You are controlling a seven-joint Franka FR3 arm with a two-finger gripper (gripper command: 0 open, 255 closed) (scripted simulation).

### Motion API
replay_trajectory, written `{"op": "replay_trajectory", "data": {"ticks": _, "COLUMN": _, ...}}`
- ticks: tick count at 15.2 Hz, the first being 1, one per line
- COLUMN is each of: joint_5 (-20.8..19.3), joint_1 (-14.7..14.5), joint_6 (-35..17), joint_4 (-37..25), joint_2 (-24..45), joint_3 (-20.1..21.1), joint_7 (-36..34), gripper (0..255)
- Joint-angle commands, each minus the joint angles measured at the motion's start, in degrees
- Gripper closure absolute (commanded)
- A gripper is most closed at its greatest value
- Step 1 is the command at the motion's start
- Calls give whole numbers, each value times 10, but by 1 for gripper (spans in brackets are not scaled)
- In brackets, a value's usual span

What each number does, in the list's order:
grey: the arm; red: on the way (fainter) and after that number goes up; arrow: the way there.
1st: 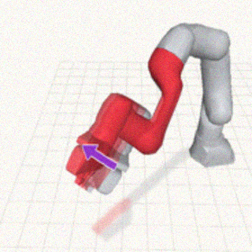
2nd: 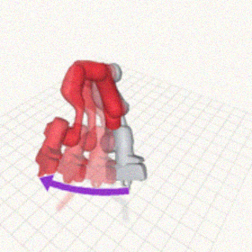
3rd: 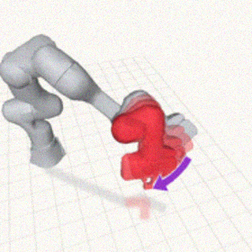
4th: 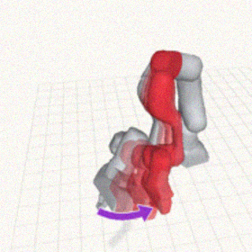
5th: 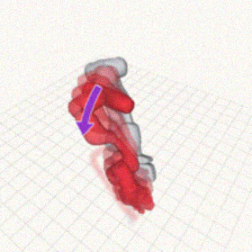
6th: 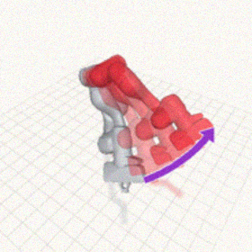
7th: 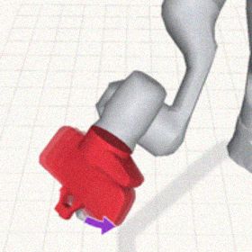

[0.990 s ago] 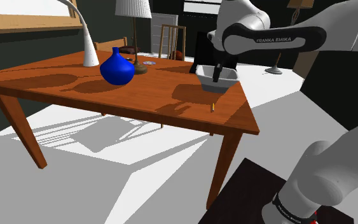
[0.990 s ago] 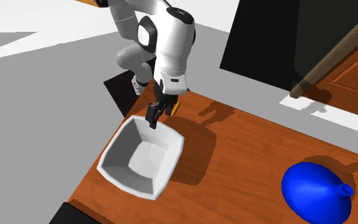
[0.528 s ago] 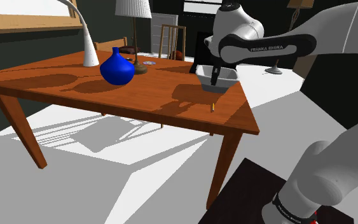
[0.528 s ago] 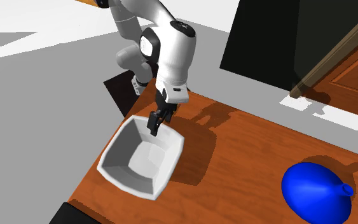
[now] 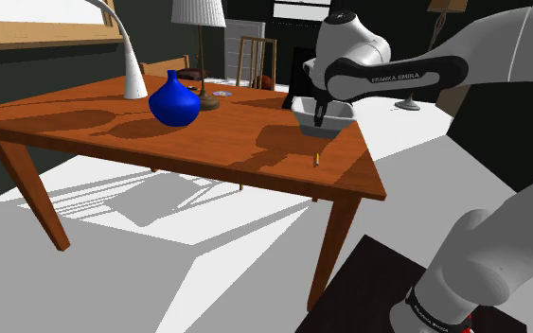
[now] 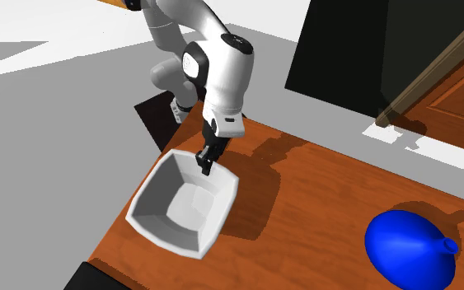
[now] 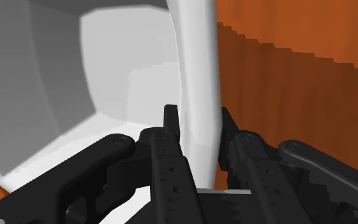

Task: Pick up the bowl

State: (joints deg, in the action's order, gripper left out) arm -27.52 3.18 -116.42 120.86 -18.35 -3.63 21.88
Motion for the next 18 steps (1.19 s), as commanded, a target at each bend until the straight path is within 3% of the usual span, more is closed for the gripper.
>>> {"op": "replay_trajectory", "data": {"ticks": 1, "joint_5": 0, "joint_1": 0, "joint_6": 0, "joint_4": 1, "joint_2": 0, "joint_3": 0, "joint_7": 0, "gripper": 255}}
{"op": "replay_trajectory", "data": {"ticks": 5, "joint_5": 1, "joint_1": 0, "joint_6": 0, "joint_4": 0, "joint_2": 1, "joint_3": 0, "joint_7": 1, "gripper": 255}}
{"op": "replay_trajectory", "data": {"ticks": 18, "joint_5": 18, "joint_1": -4, "joint_6": 90, "joint_4": -105, "joint_2": 9, "joint_3": 4, "joint_7": 40, "gripper": 255}}
